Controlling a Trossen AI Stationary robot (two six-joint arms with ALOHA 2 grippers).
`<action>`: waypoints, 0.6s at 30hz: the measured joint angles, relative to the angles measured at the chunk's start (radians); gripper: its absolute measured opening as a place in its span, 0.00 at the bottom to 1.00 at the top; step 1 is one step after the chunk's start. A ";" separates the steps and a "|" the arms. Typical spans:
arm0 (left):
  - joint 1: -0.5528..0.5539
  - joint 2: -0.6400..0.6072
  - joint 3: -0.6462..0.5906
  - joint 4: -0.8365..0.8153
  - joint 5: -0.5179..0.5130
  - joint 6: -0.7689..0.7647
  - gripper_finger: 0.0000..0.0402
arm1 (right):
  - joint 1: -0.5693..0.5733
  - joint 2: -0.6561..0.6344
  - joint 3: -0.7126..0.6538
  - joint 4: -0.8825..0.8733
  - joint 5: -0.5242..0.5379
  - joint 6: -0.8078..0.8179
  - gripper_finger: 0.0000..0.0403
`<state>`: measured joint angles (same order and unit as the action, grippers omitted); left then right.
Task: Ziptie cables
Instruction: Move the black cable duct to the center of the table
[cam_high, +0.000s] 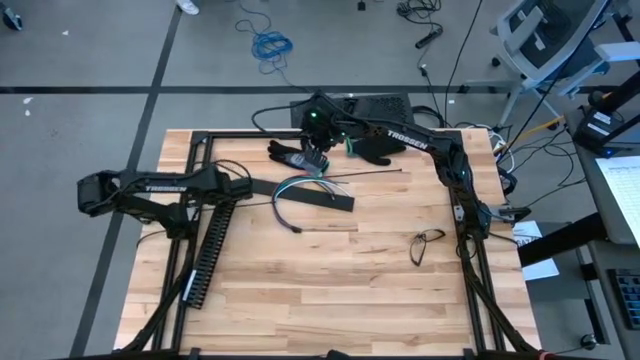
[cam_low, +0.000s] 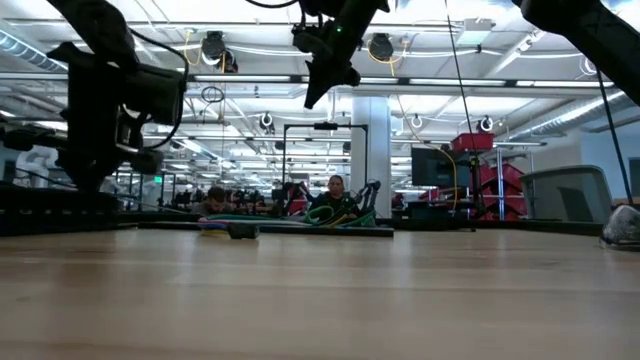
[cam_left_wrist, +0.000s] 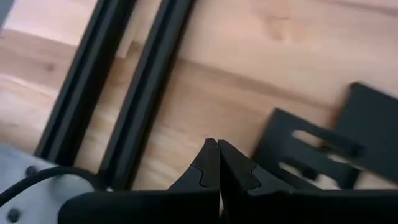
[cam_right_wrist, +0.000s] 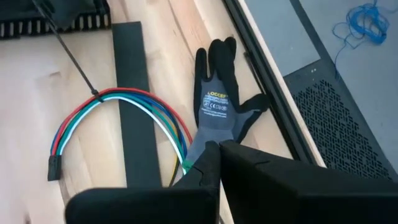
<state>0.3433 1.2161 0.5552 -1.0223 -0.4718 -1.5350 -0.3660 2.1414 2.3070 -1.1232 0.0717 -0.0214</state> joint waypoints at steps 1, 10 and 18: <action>-0.005 0.017 0.000 -0.003 0.013 -0.004 0.00 | 0.000 -0.005 0.000 0.001 -0.001 -0.002 0.00; -0.082 0.046 0.027 0.357 0.261 0.030 0.00 | -0.036 -0.047 0.001 -0.035 0.005 -0.029 0.00; -0.152 0.124 0.032 0.906 0.422 0.085 0.00 | -0.115 -0.123 0.001 -0.095 0.009 -0.021 0.00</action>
<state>0.1912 1.3398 0.5877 -0.1159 -0.0498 -1.4496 -0.4809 2.0183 2.3077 -1.2183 0.0808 -0.0423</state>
